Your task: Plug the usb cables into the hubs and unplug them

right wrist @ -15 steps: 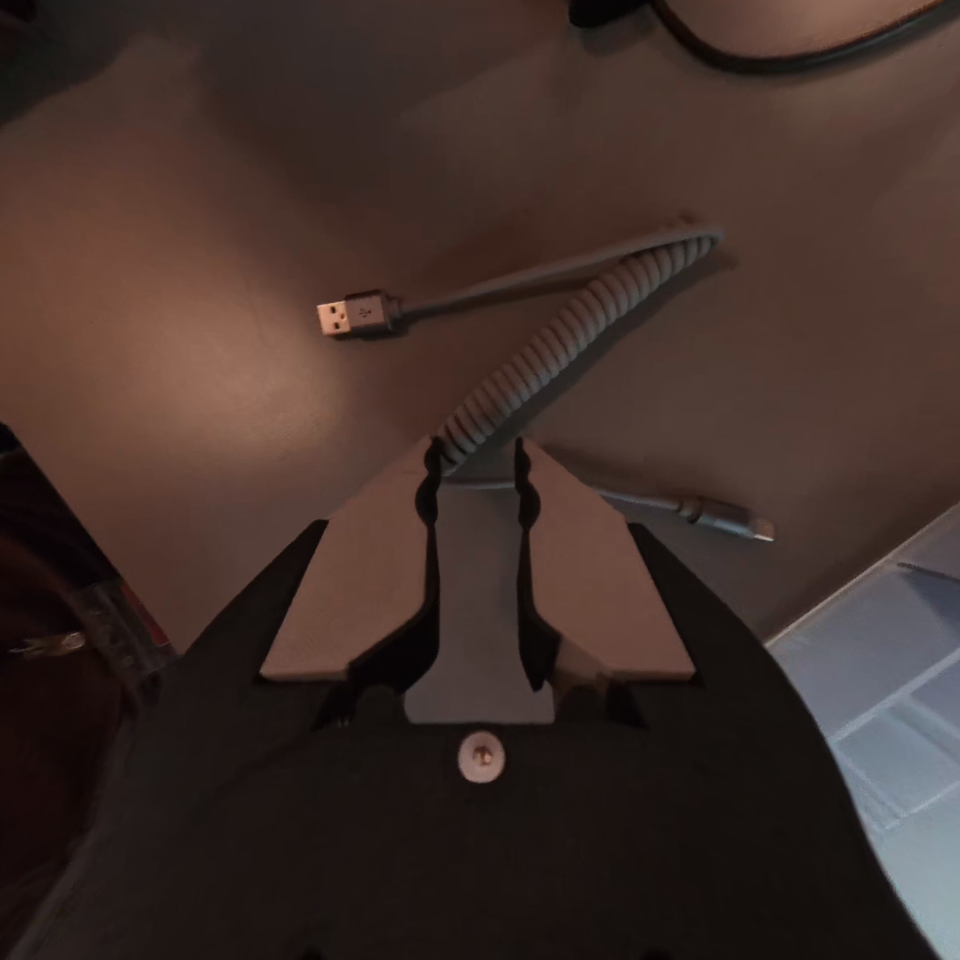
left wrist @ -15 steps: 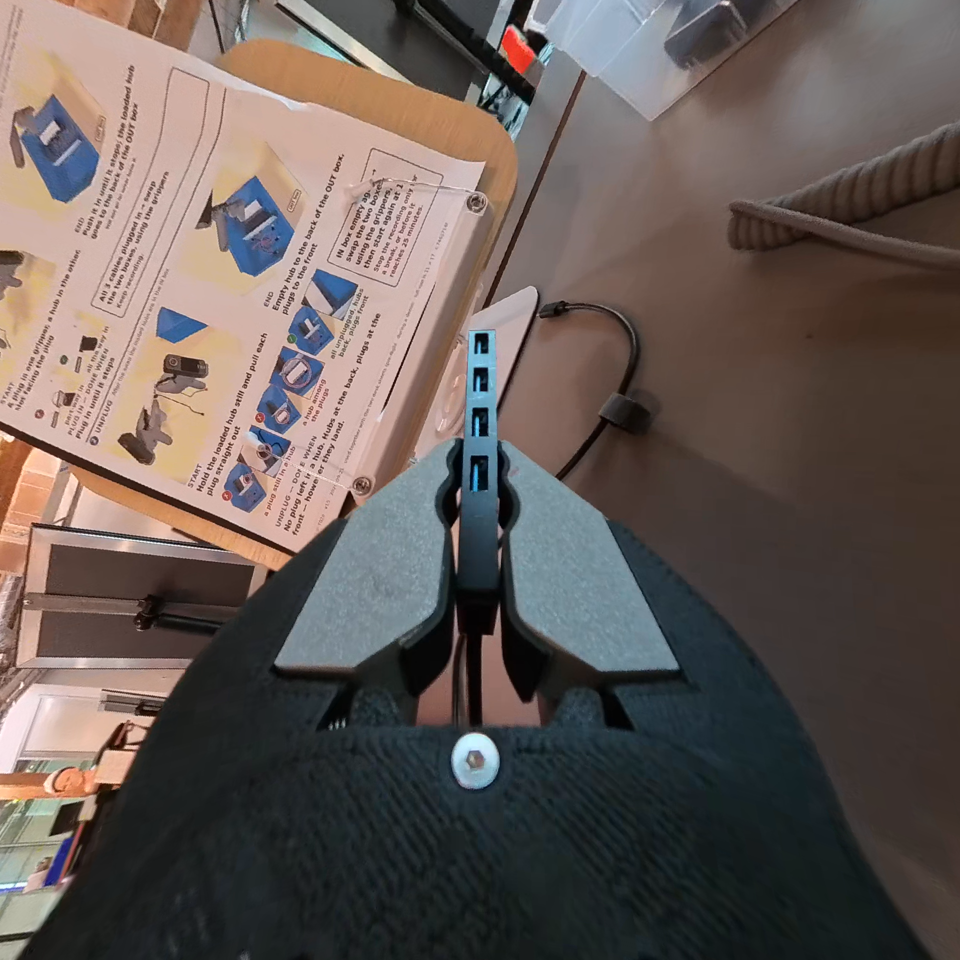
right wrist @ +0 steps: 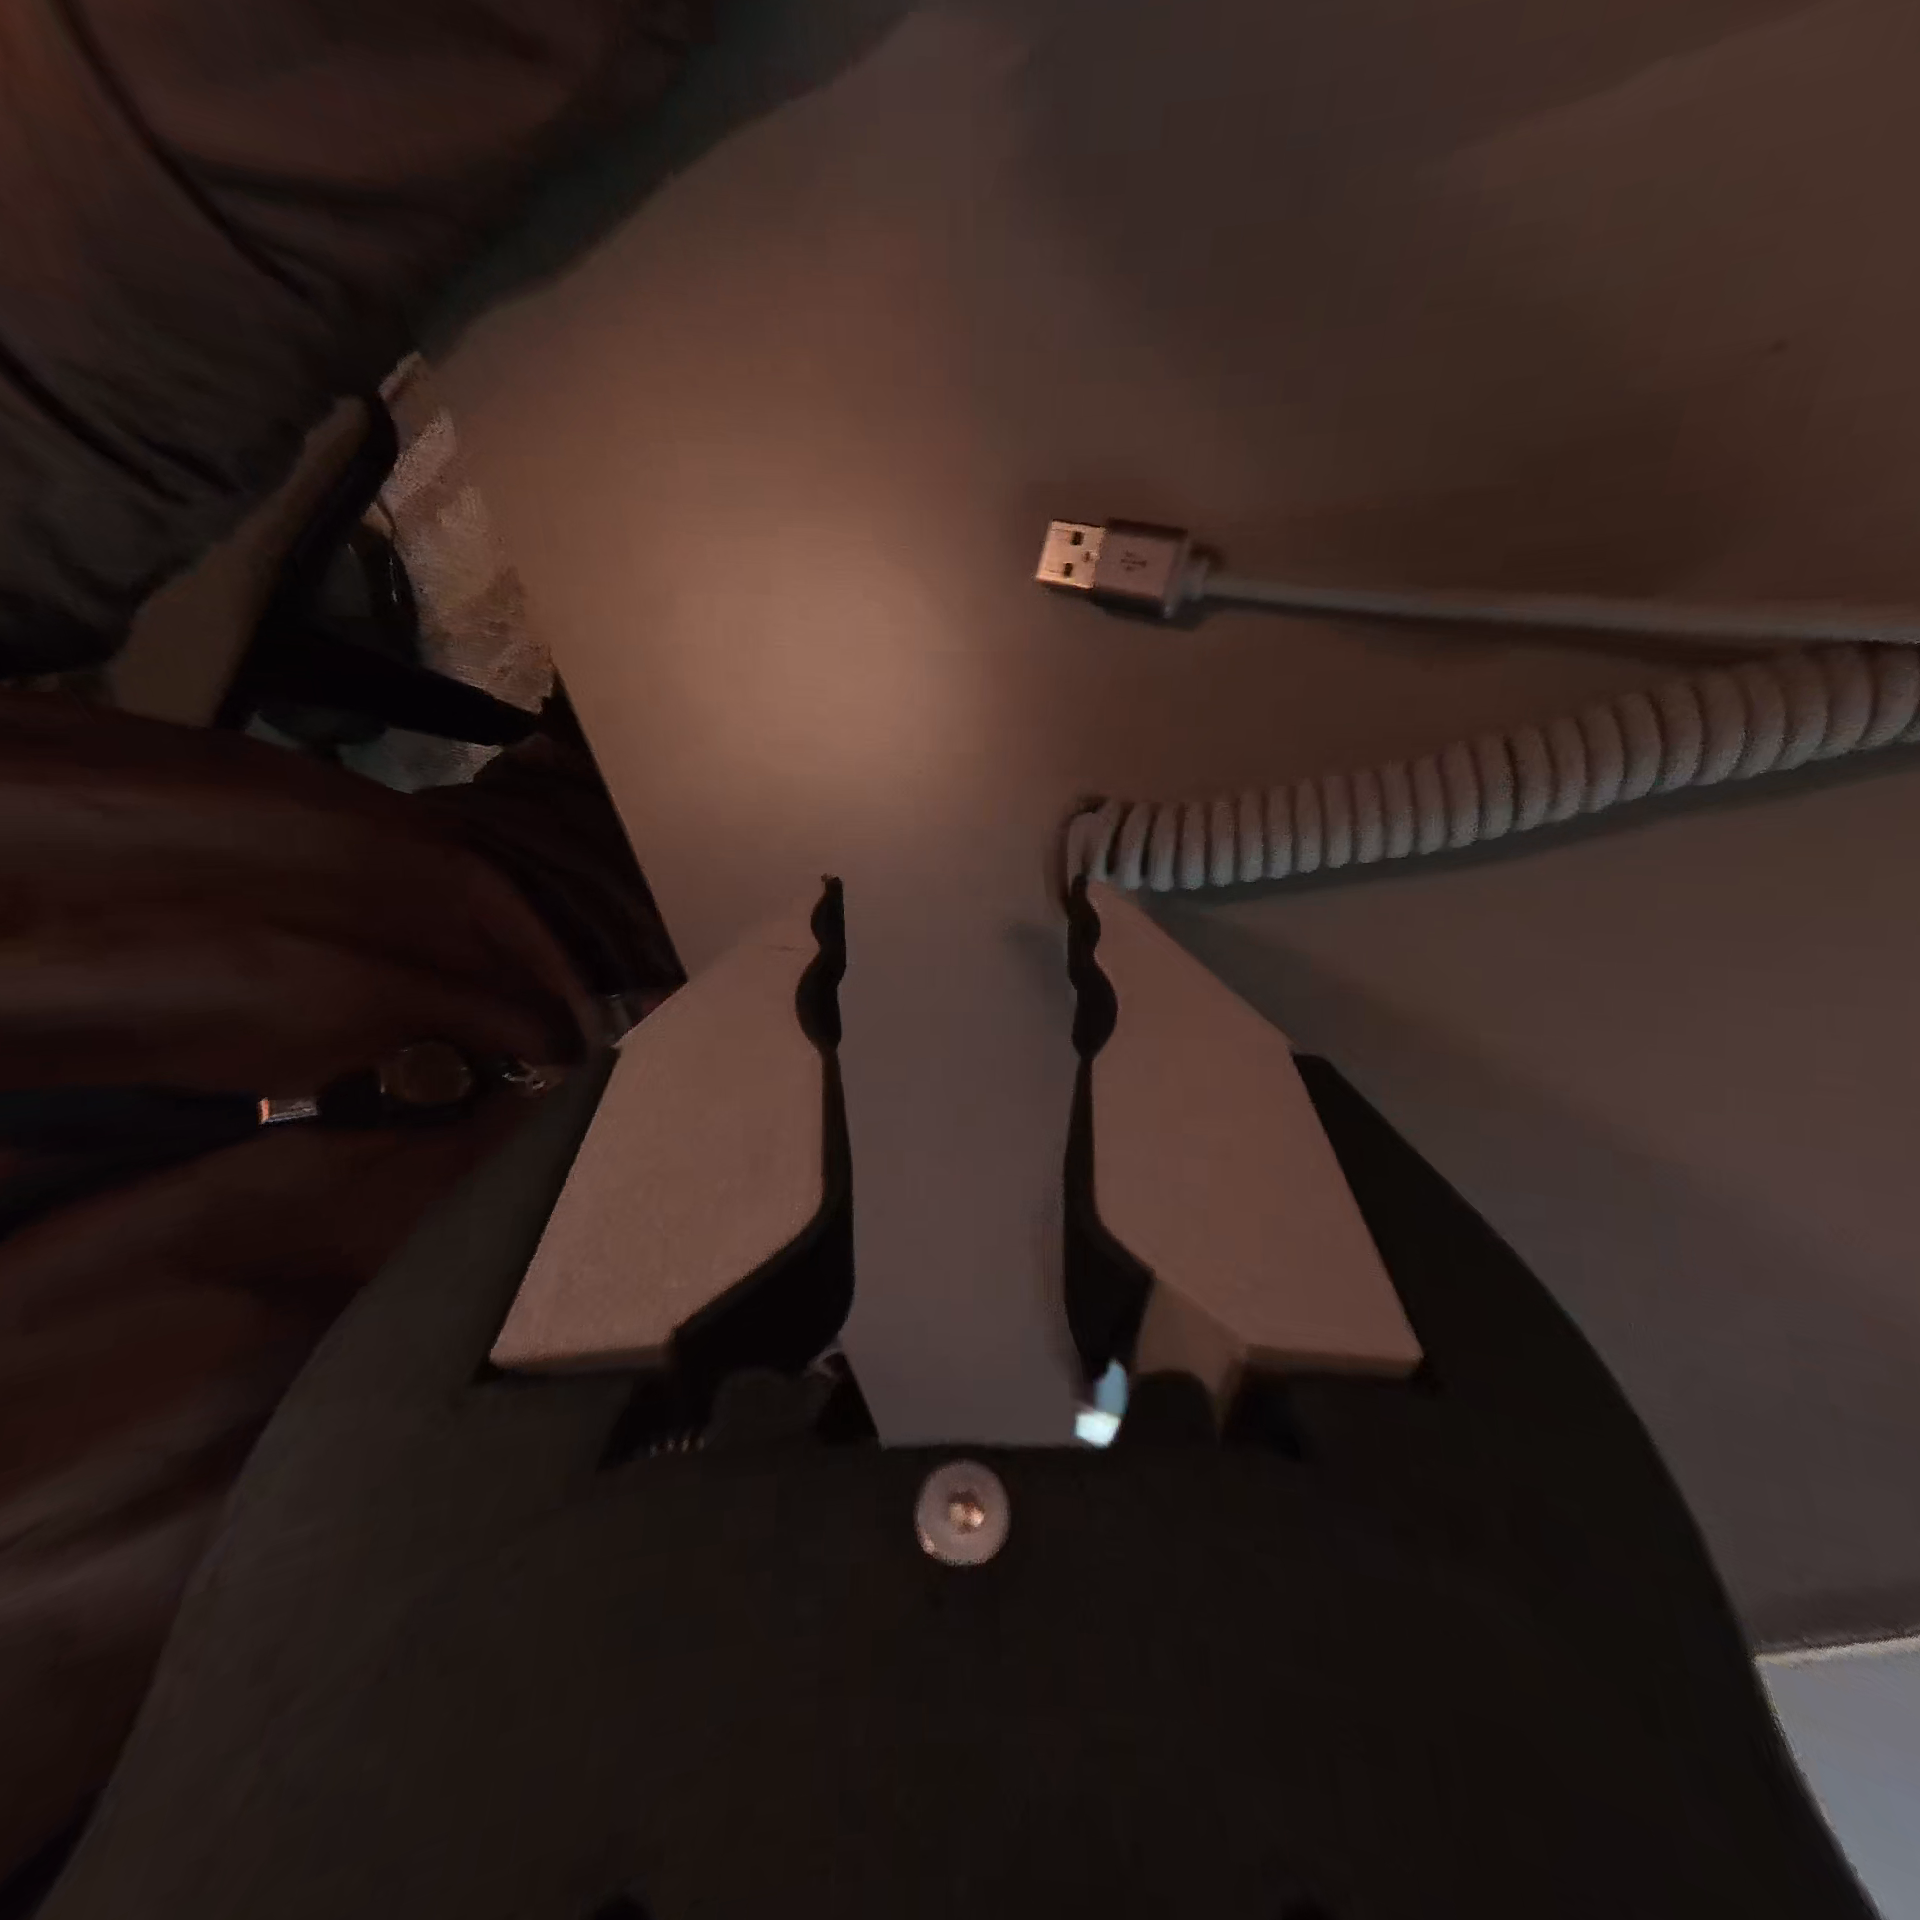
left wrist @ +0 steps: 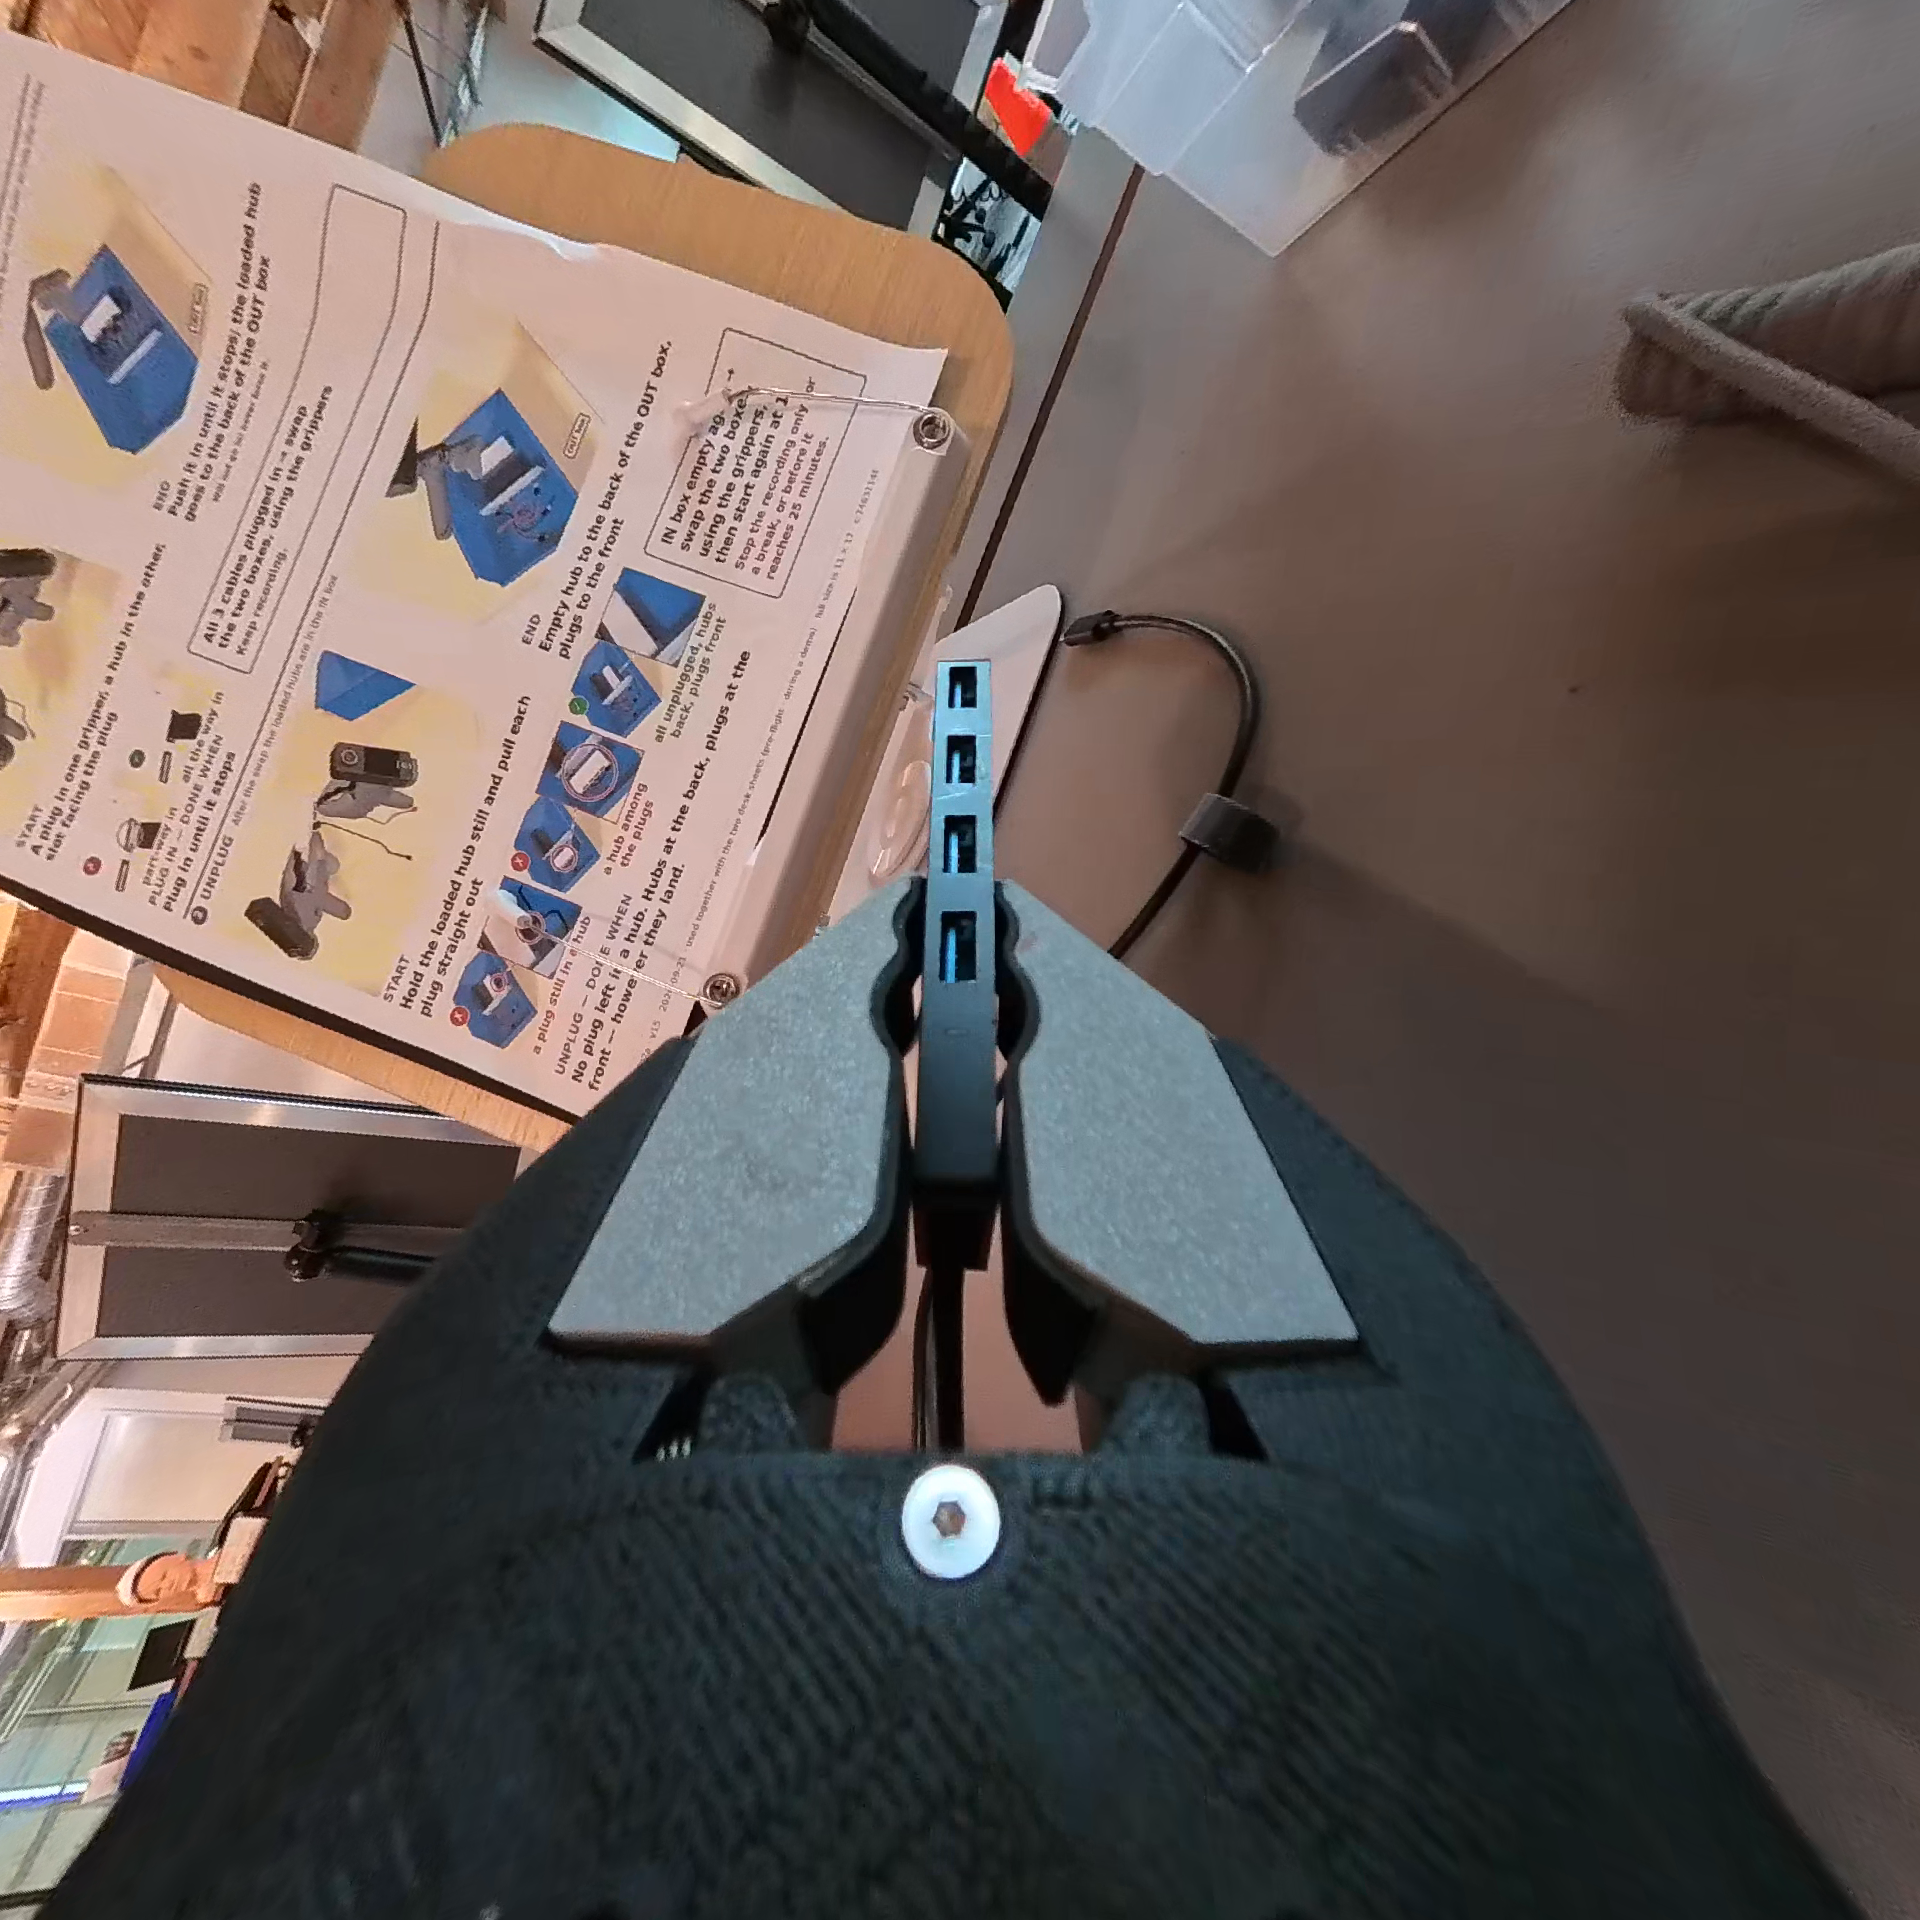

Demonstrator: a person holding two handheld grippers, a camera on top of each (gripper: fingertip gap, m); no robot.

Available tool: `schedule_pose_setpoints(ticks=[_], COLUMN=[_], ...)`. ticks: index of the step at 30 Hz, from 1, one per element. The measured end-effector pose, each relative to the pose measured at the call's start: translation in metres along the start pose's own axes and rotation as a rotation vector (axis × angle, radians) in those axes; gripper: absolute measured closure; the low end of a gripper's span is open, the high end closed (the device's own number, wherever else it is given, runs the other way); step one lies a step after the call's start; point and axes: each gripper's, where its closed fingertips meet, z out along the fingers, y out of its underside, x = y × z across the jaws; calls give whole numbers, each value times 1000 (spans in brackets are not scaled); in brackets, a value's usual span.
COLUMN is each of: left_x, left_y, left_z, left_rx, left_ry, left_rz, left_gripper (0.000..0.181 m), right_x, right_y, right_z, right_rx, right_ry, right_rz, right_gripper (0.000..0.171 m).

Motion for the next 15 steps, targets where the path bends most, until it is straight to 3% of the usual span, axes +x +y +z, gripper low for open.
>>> schedule_pose_setpoints(ticks=[4,6,10,15], left_x=[3,4,7,9], left_y=[-1,-3,-5,-4], left_z=[0,0,-1,0], left_rx=[7,18,19,16], left_ry=[18,23,23,33], left_rz=[-2,8,30,30], left_gripper=[173,173,173,172], right_x=[-12,-9,19,28], right_y=[-2,-12,-44,-58], right_z=[-1,-1,-5,11], right_rx=[-41,-24,69,42], right_ry=[25,73,214,195], right_rz=[-93,-174,-308,-539], right_gripper=[133,145,142,140])
